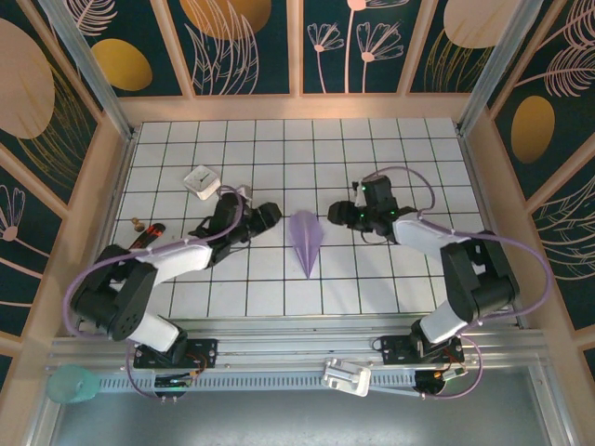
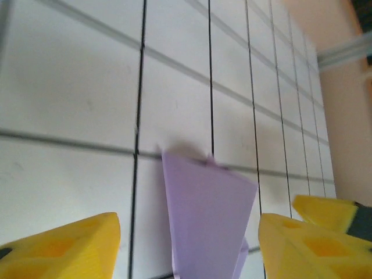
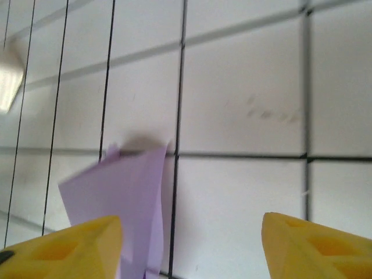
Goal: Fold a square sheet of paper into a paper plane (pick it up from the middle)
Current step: Turn over a paper plane at the center of the table, then reset both arms
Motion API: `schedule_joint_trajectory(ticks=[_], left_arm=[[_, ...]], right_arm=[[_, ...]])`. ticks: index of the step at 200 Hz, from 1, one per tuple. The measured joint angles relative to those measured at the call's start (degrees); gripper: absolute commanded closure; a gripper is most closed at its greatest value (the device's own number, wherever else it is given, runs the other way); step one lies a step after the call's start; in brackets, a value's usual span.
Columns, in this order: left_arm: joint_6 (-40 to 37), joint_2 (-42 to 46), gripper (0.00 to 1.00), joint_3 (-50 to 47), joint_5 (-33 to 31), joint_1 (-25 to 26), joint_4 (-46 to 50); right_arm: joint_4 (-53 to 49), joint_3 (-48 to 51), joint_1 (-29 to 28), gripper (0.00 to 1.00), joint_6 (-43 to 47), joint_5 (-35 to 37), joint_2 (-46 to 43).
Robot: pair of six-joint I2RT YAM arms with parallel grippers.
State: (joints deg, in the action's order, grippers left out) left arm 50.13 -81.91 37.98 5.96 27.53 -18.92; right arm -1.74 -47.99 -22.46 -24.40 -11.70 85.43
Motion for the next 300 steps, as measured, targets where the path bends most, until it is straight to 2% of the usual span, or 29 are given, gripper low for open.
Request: schedule_joint_trajectory(ticks=[27, 76, 108, 148, 181, 216, 227, 247, 300], left_arm=[[-7.58, 6.4, 0.01, -0.04, -6.75, -5.84, 2.73], [-22.01, 13.31, 0.01, -4.09, -24.0, -14.29, 1.01], [-30.38, 11.76, 0.01, -9.94, -30.38, -17.66, -5.88], [-38.47, 3.85, 0.01, -17.64, -32.13, -19.74, -20.39], [-41.88, 0.5, 0.01, -19.34, -30.12, -22.32, -29.79], [-43.41, -4.57, 0.01, -24.98, -25.7, -24.55, -48.02], [-43.69, -5.27, 0.01, -26.45, -24.83, -24.96, -49.11], [-44.15, -5.75, 0.01, -26.27, -22.69, -25.18, -50.51], [-44.61, -5.75, 0.01, -26.12, -21.09, -25.29, -53.75]], right_arm=[[0.15, -0.04, 2.03, 0.01, 2.62, 13.46, -4.52], [11.28, 8.11, 6.88, 0.01, 8.66, 37.38, -5.99], [24.55, 16.61, 9.99, 0.01, 14.36, 44.19, -4.94], [41.18, 26.99, 13.07, 0.01, 20.17, 42.45, -2.01], [53.09, 30.36, 16.13, 0.01, 22.38, 35.43, -2.01], [69.4, 36.3, 21.03, 0.01, 22.58, 26.71, 0.37], [73.37, 37.75, 22.03, 0.01, 22.58, 24.87, 2.56], [74.36, 37.86, 22.25, 0.01, 22.56, 22.49, 4.0], [77.2, 37.59, 22.25, 0.01, 22.53, 22.08, 4.0]])
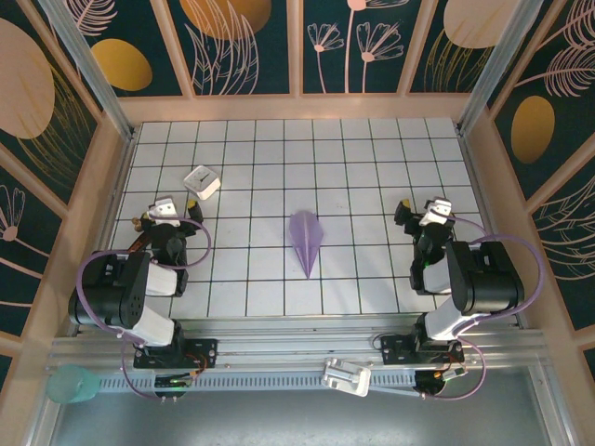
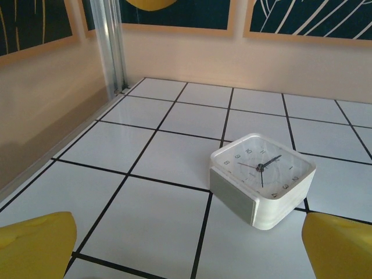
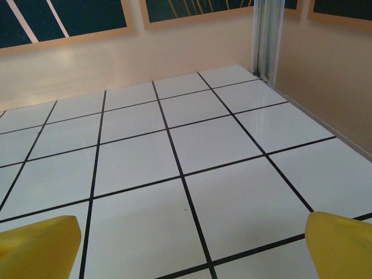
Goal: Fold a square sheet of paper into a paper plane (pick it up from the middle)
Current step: Reset both arms
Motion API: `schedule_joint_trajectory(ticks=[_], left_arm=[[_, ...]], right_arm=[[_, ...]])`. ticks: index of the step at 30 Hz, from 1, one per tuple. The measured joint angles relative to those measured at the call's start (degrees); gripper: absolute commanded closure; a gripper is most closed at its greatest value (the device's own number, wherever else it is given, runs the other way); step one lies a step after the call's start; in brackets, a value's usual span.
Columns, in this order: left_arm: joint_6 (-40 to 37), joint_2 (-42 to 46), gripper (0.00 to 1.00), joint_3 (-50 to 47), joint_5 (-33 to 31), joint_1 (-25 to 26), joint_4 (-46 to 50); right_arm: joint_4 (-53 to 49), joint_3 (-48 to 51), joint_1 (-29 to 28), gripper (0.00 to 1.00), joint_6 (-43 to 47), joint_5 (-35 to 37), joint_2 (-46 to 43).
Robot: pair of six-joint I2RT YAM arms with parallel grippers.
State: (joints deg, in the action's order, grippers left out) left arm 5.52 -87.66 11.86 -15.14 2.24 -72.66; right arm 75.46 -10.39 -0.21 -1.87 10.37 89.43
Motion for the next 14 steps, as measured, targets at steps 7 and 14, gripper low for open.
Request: schedule_joint_trajectory(ticks=[7, 14], left_arm=[[-0.22, 0.0, 0.01, 0.0, 0.92, 0.0, -0.63], [-0.39, 0.0, 0.01, 0.0, 1.22, 0.0, -0.63]], right_arm=[[0.24, 0.0, 0.0, 0.01, 0.0, 0.0, 0.0], [0.26, 0.0, 0.0, 0.01, 0.0, 0.0, 0.0]])
